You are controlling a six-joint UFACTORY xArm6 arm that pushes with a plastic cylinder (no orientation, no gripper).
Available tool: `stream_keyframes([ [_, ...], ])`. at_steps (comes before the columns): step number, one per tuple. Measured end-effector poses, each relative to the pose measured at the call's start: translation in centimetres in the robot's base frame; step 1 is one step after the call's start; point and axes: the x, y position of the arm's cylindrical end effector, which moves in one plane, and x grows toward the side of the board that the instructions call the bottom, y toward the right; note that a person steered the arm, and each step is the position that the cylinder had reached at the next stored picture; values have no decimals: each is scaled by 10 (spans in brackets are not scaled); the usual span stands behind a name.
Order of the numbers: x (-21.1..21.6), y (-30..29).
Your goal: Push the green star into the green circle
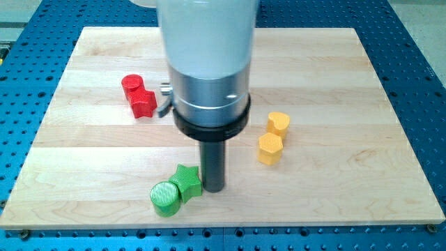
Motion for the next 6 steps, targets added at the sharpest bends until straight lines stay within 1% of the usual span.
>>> stream_keyframes([
  [1,0,55],
  [2,0,89],
  [4,0,106],
  [6,0,108],
])
